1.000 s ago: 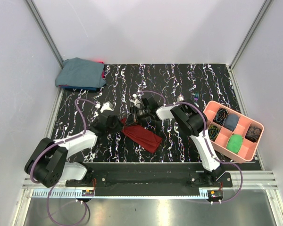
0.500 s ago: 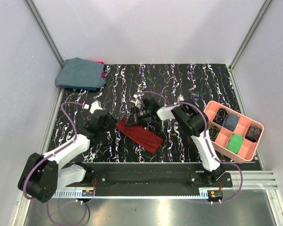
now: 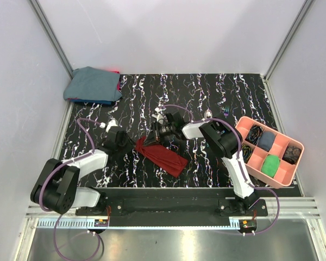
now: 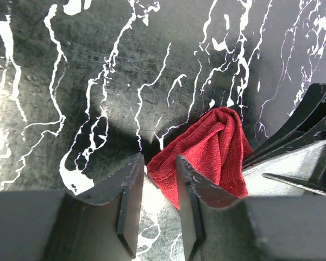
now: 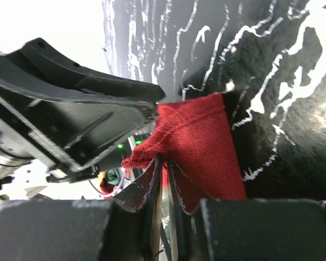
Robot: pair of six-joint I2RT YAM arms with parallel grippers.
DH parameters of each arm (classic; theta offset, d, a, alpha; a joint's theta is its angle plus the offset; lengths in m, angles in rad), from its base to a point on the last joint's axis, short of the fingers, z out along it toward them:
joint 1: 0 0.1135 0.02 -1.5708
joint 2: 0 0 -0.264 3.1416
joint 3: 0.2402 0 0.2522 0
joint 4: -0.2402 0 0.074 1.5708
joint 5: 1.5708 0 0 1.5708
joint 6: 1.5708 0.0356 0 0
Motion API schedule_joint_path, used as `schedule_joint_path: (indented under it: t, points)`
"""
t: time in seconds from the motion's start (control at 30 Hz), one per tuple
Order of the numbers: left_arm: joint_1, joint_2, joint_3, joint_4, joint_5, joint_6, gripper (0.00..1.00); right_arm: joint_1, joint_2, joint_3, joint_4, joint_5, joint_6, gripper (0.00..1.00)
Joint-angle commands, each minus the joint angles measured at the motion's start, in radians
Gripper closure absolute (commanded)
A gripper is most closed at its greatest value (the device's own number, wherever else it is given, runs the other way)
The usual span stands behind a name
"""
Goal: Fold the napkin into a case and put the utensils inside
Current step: Stuff the top corner of the smaller-rectangle-folded napkin into the folded napkin.
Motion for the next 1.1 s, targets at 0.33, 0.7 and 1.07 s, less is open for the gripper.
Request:
schedule_joint_path:
  t: [0.33, 0.7, 1.07]
  points:
    - [0.006, 0.027, -0.052, 0.134, 0.076, -0.026, 0.8, 0.032, 0.06, 0.023, 0.124, -0.011, 0.085, 0.84]
    - [0.004, -0.104, 0.046, -0.027, 0.132, 0.095, 0.62, -0.004, -0.056, -0.073, 0.097, -0.006, 0.043, 0.82]
    - [-0.037, 0.071, 0.187, -0.153, 0.154, 0.115, 0.78, -0.007, -0.057, -0.075, 0.106, -0.011, 0.045, 0.8]
